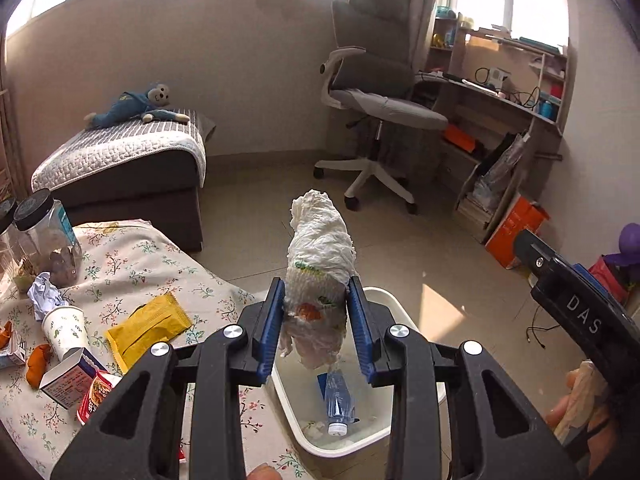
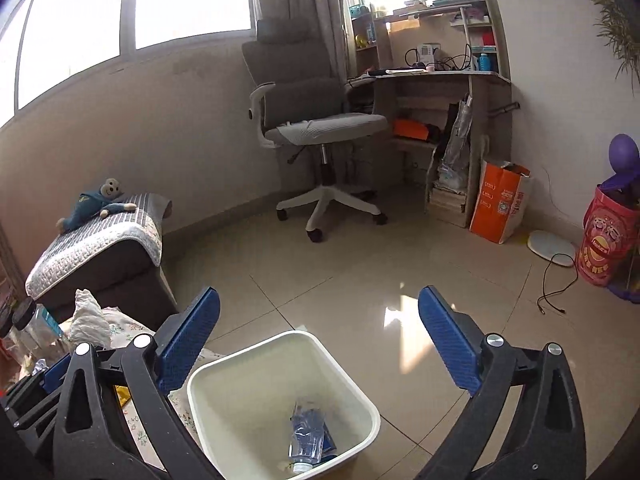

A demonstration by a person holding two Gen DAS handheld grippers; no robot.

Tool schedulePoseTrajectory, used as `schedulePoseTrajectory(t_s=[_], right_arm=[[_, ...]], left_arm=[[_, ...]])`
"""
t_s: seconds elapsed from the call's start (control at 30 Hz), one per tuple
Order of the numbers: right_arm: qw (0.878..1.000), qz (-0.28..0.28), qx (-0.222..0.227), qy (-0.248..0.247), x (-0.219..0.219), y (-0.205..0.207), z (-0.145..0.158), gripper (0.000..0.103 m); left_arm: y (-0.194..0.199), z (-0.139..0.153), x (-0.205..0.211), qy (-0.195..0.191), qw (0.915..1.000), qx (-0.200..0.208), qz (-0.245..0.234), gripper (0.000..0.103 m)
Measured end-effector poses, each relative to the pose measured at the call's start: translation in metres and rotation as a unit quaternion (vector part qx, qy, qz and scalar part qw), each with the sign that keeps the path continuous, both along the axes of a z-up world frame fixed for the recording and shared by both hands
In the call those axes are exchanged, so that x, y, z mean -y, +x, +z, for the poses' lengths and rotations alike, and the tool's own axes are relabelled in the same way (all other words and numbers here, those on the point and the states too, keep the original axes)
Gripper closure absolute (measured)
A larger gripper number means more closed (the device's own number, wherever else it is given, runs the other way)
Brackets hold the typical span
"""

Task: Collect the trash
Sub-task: 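Open the left tool over the wastebasket releasing the tissue wad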

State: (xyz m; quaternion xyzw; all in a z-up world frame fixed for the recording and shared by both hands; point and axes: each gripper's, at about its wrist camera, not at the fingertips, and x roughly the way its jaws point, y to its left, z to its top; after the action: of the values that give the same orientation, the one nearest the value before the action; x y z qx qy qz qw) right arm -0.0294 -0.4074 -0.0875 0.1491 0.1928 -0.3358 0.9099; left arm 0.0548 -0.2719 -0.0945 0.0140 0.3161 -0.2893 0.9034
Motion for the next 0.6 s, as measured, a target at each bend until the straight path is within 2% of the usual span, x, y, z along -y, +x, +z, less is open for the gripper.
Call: schedulePoseTrajectory(t_s=[0.13,0.2,0.23,0.27,0.37,0.47,0.6], right_arm=[[0.999,-0.028,-0.004,0.015,0.021,-0.007,-0.004,0.007],[0.999,-0.042,-0.009,0.015,0.026,-0.01,-0.007,0.007],[0.999,-0.047,-0.013,0.014,0.028,-0.012,-0.008,0.007],[0.999,-0.05,-0.016,0.013,0.029,-0.012,-0.009,0.007],[0.999,-0.05,-0.018,0.01,0.028,-0.013,-0.009,0.007],[0.999,-0.046,-0.026,-0.004,0.018,-0.009,-0.01,0.007],[0.998,-0.045,-0.028,-0.017,0.003,-0.004,-0.006,0.007]], left_arm=[[0.01,-0.003,0.029,-0.011,0.9992,-0.025,-0.031,0.07],[0.017,-0.004,0.04,-0.018,0.9977,-0.051,-0.042,0.049],[0.019,-0.002,0.043,-0.027,0.9973,-0.058,-0.037,0.035],[0.02,0.001,0.043,-0.032,0.9975,-0.056,-0.028,0.034],[0.014,0.009,0.044,-0.02,0.9992,-0.029,-0.015,0.033],[0.005,0.014,0.038,0.005,0.9998,0.014,0.009,0.024],[0.0,0.017,0.017,0.02,0.997,0.055,0.051,0.02]])
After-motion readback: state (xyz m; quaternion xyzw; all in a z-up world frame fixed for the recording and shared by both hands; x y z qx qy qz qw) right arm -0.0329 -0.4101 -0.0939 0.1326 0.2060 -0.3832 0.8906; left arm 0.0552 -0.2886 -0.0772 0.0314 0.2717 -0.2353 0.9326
